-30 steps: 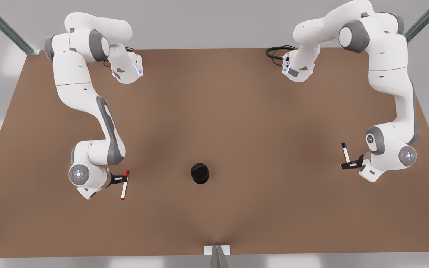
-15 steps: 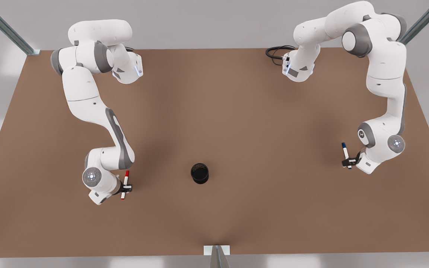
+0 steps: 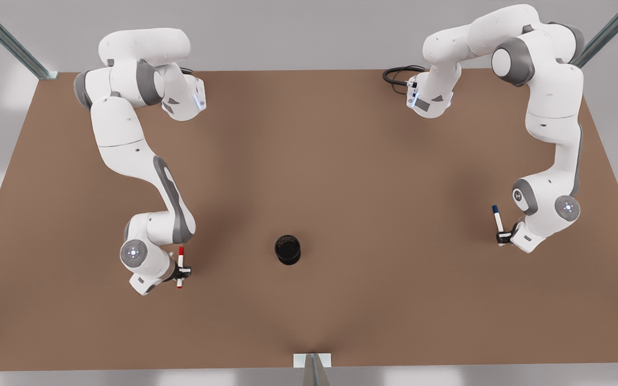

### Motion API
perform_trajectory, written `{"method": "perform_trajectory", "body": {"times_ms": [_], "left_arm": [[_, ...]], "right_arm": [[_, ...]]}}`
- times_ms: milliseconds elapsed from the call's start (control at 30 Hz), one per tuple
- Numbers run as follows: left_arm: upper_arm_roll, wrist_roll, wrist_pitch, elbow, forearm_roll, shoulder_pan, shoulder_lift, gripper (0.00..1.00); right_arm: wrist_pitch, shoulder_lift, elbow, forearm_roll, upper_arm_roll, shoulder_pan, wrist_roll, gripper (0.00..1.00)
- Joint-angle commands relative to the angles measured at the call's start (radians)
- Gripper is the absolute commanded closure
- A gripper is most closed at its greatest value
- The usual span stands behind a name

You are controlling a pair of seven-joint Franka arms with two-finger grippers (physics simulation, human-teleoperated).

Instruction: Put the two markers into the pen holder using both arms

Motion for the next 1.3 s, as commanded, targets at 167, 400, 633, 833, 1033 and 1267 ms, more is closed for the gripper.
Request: {"method": "perform_trajectory", "body": {"times_ms": [167, 400, 633, 833, 1033, 1267], "left_arm": [[0.000, 0.048, 0.005, 0.000, 0.001, -0.004, 0.006, 0.59], [0.000, 0.028, 0.003, 0.000, 0.001, -0.006, 0.006, 0.79], [0.005, -0.087, -0.327, 0.194, 0.010, -0.092, -0.038, 0.79], [0.005, -0.231, -0.618, 0.356, 0.082, -0.164, -0.074, 0.79], [0.000, -0.340, -0.741, 0.442, 0.068, -0.245, -0.100, 0.79], [0.000, -0.377, -0.767, 0.442, 0.067, -0.279, -0.115, 0.79]], "right_arm": [[-0.133, -0.237, -0.032, -0.010, 0.165, -0.023, 0.024, 0.79], [0.041, -0.329, -0.032, -0.018, 0.476, -0.014, 0.039, 0.79], [0.599, -0.200, -0.063, -0.020, 0.501, 0.109, 0.022, 0.79], [0.869, -0.068, -0.061, -0.155, 0.489, 0.106, 0.017, 0.79], [1.036, -0.021, -0.161, -0.254, 0.470, 0.075, 0.014, 0.79], [1.079, -0.033, -0.224, -0.280, 0.478, 0.045, 0.016, 0.79]]}}
